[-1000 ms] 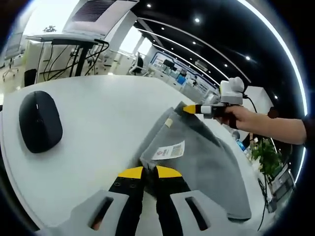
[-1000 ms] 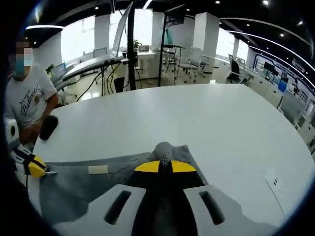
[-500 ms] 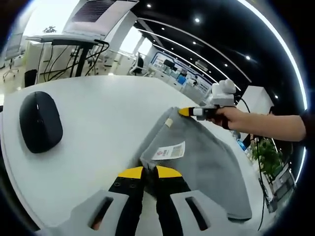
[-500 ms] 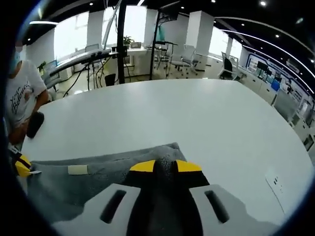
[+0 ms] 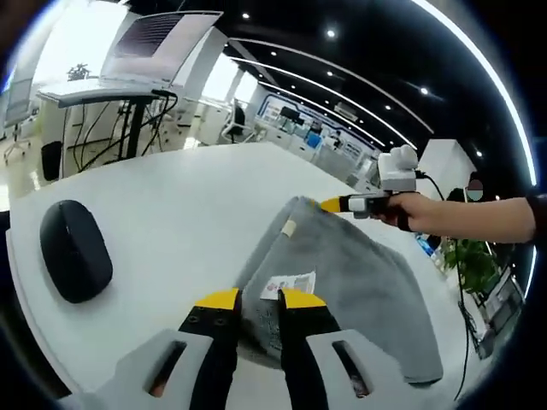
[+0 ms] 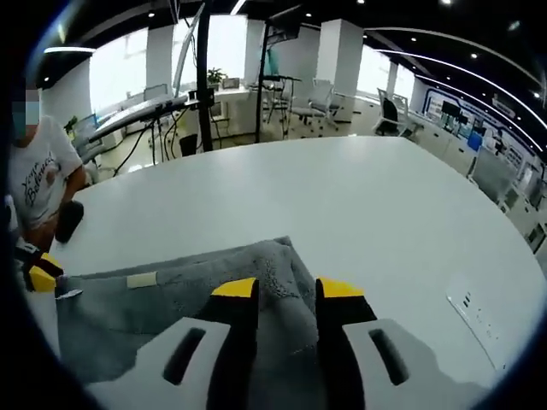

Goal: Fold the towel on the table until its edges align and the towel forms a compact rectangular stack.

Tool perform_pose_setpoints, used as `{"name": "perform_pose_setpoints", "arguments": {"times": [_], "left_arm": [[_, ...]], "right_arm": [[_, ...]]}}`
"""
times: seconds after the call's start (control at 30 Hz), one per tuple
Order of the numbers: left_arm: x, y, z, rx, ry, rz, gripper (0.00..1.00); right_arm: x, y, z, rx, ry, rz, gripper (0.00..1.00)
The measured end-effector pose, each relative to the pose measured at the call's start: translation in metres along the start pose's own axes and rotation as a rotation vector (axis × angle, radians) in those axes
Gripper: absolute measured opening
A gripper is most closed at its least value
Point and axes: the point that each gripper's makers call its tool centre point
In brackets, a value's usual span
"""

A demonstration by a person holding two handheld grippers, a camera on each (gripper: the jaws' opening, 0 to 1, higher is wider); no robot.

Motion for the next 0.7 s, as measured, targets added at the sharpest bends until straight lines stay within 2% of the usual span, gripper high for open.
{"name": "perform_pose_setpoints", "arguments": {"times": [0.1, 0.23, 0.43, 0.7], "left_arm": [[-0.004, -0.001, 0.003, 0.003, 0.023, 0.002, 0.19], [-0.007, -0.006, 0.019, 0.035, 0.057, -0.009, 0.21], [0.009, -0.009, 0.049, 0.125, 0.092, -0.084, 0.22], [0.03, -0.018, 0.093, 0.228, 0.186, -0.166, 0.28]], "right_arm": [[0.005, -0.009, 0.002, 0.003, 0.005, -0.009, 0.3], [0.01, -0.028, 0.011, 0.017, 0.023, -0.011, 0.32], [0.012, -0.055, 0.028, 0.051, 0.058, -0.003, 0.33], [0.023, -0.093, 0.045, 0.091, 0.099, 0.003, 0.35]]}}
Point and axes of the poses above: the point that each gripper's makers call its tool centre point, and the gripper's own axes: y roughly forward along the fingers, z roughly to its right, x roughly out of its underside, and after that the axes turned 13 degrees about -y, right-handed
